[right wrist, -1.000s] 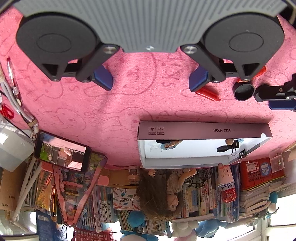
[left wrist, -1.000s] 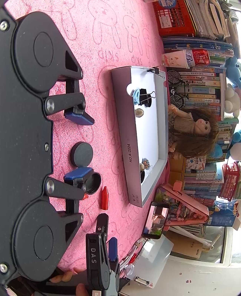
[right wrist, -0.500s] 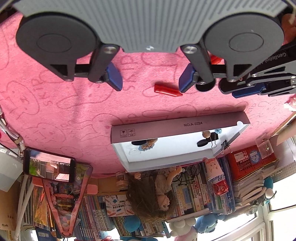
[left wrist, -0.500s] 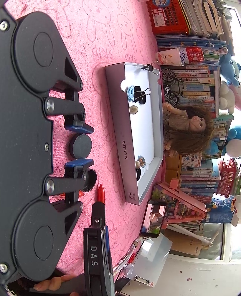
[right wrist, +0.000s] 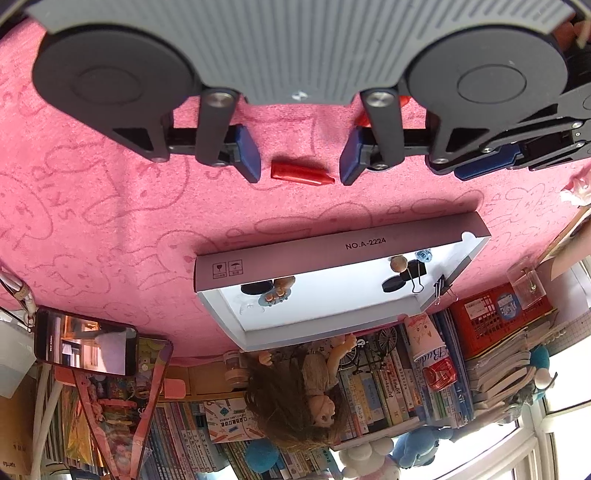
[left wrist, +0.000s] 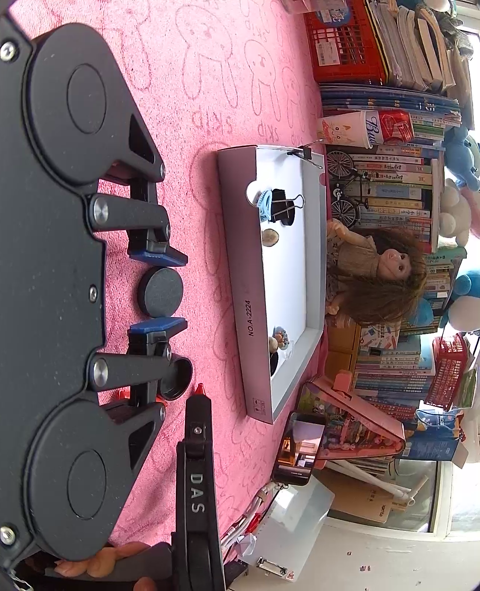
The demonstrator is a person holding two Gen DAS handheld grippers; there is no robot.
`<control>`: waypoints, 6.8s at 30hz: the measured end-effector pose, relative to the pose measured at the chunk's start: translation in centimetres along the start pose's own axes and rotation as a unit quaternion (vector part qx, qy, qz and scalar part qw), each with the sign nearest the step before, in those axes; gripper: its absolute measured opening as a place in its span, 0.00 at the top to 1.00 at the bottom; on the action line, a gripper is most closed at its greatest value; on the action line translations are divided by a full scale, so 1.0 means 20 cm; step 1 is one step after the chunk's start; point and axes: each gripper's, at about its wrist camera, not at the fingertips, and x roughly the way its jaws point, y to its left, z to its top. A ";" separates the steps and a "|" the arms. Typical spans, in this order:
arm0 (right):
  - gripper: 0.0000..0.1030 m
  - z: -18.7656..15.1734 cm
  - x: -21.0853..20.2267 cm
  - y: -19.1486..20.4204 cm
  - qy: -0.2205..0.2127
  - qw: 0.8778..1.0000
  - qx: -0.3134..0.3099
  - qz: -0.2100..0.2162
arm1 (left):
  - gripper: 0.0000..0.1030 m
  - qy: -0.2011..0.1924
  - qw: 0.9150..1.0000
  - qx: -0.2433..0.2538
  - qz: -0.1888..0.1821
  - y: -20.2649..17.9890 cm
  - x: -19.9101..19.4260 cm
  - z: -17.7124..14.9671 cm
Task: Organize rigid objects
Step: 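Close the left gripper on the flat black lid while the right grasps a red piece, then carry the black lid and red piece into the tray and open both grippers, then lift both open grippers out of the tray, then move the left gripper to the black cup-shaped cap while the right grasps the other red piece, then close the left gripper on the black cap while the right holds the red piece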
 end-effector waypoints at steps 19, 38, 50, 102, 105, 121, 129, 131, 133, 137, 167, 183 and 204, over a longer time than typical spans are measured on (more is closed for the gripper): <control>0.54 -0.04 0.08 0.08 -0.049 0.997 -0.054 -0.027 | 0.73 -0.005 1.000 -0.015 0.004 0.02 -0.02 0.00; 0.53 0.01 0.02 0.01 -0.077 0.994 -0.078 -0.013 | 0.73 -0.022 1.000 -0.016 0.012 0.01 -0.01 0.07; 0.53 0.19 0.08 -0.02 -0.100 0.993 -0.069 -0.001 | 0.73 -0.054 0.997 -0.035 0.031 0.07 0.08 0.29; 0.34 0.70 0.81 -0.11 -0.010 0.999 0.013 0.047 | 0.55 0.047 0.990 -0.099 0.092 0.37 0.88 0.73; 0.28 0.70 0.75 -0.10 -0.022 0.998 0.007 0.054 | 0.45 0.033 0.993 -0.083 0.082 0.33 0.81 0.74; 0.13 0.54 0.33 -0.10 -0.077 0.992 -0.053 0.080 | 0.29 -0.007 0.997 -0.050 0.051 0.15 0.37 0.59; 0.11 0.41 0.17 -0.12 -0.087 0.989 -0.085 0.084 | 0.28 -0.004 0.999 -0.032 0.039 0.06 0.20 0.46; 0.11 0.38 0.14 -0.13 -0.087 0.989 -0.087 0.086 | 0.28 -0.003 0.999 -0.028 0.036 0.04 0.17 0.43; 0.10 0.36 0.11 -0.14 -0.087 0.989 -0.084 0.088 | 0.28 0.000 0.999 -0.023 0.031 0.02 0.15 0.39; 0.10 0.30 0.08 -0.16 -0.085 0.988 -0.093 0.087 | 0.28 0.014 1.000 -0.013 0.021 -0.01 0.13 0.34; 0.03 -0.14 -0.08 0.05 -0.036 0.948 -0.263 0.174 | 0.27 0.047 0.998 -0.037 0.019 0.08 0.07 0.13; 0.52 -0.11 -0.06 0.02 -0.010 0.950 -0.239 0.203 | 0.27 0.046 0.998 -0.027 0.015 0.07 0.06 0.11; 0.51 -0.07 -0.10 -0.26 -0.072 0.991 -0.103 0.049 | 0.31 0.021 0.999 0.034 -0.004 -0.31 0.08 0.01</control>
